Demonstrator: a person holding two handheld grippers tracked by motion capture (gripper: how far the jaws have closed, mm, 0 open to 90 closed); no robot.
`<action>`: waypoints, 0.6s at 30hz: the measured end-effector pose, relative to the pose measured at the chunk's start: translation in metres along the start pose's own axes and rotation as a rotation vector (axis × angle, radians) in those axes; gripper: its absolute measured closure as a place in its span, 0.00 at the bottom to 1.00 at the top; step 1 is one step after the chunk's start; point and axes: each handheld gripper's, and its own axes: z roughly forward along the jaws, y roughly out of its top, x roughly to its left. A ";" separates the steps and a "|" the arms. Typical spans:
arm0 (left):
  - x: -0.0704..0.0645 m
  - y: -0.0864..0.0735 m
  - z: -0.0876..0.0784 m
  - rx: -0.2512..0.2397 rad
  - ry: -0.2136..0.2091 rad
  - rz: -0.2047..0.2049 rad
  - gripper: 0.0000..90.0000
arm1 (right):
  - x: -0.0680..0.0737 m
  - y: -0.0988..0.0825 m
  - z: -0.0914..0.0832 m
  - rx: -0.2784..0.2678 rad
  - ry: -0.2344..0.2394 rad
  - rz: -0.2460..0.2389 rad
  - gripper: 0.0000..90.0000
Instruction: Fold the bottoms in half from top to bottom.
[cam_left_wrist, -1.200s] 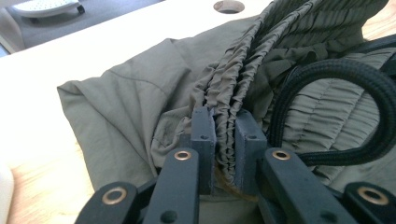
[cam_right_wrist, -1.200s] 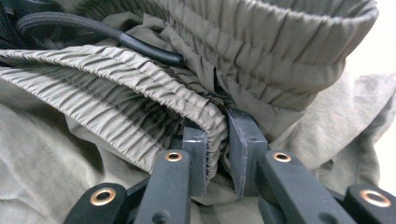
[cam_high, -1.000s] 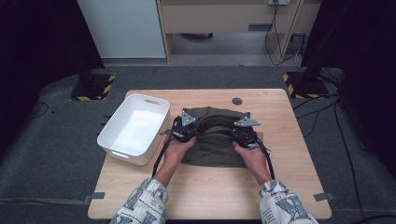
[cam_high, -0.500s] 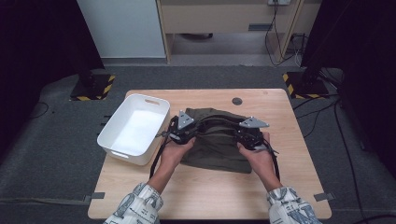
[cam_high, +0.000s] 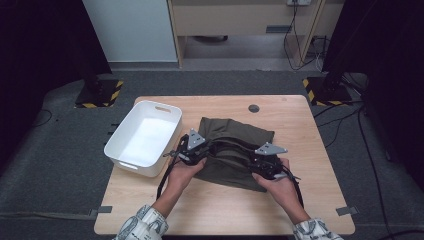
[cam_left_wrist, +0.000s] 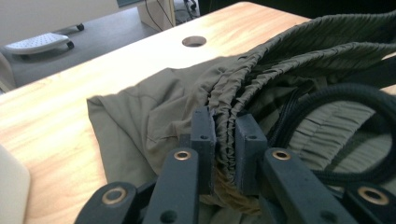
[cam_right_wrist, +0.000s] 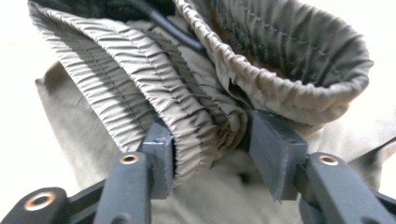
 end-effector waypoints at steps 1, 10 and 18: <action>-0.001 -0.003 -0.001 0.004 -0.004 0.007 0.89 | 0.001 -0.002 0.000 0.008 0.003 -0.002 0.56; -0.013 -0.045 0.002 0.099 -0.043 0.047 0.87 | 0.001 -0.025 0.017 0.074 -0.017 -0.039 0.51; -0.007 -0.037 0.027 0.064 0.020 0.029 0.87 | -0.025 -0.008 0.038 0.039 -0.102 0.004 0.54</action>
